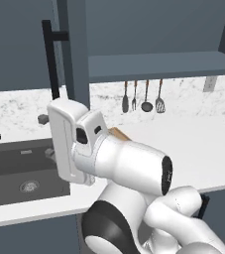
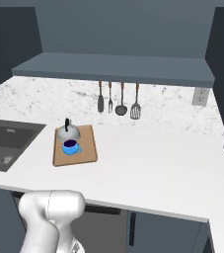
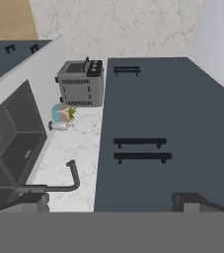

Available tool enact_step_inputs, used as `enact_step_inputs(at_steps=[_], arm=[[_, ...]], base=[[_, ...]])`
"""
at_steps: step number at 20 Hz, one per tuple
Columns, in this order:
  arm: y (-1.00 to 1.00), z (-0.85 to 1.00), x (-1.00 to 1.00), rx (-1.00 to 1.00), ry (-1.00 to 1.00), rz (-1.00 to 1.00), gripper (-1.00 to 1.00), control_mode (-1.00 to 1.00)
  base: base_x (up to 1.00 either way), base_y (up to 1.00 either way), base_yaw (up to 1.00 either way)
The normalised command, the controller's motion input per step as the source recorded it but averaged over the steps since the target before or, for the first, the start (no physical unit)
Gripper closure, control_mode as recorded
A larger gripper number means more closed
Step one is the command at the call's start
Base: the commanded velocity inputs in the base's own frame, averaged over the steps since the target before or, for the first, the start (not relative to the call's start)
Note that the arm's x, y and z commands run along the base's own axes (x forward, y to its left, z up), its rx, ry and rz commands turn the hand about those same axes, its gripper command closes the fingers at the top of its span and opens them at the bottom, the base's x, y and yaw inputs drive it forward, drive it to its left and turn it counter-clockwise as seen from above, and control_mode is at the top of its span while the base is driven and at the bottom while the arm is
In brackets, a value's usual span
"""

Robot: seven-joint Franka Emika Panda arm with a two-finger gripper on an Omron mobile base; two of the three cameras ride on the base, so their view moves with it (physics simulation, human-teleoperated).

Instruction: Pick the kettle from the counter and place it on the tray. Then pick the mug from the cabinet and place it on the tray. Then close the cabinet doors.

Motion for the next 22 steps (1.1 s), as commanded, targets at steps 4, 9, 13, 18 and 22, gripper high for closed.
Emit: enact_step_inputs(at_steps=[4,9,13,18,22], arm=[[0.00,0.00,0.43,0.00,0.02,0.00,-1.00,-1.00],[-0.21,0.00,0.29,0.00,0.00,-0.05,-1.00,-1.00],[-0.45,0.03,0.24,0.00,0.01,-0.13,-1.00,-1.00],[-0.52,0.04,0.28,0.00,0.03,-0.17,-1.00,-1.00],[-0.59,0.01,0.29,0.00,0.05,-0.18,-1.00,-1.00]], base=[[0.00,0.00,0.00],[0.00,0.00,0.00],[0.00,0.00,0.00],[0.00,0.00,0.00],[0.00,0.00,0.00]])
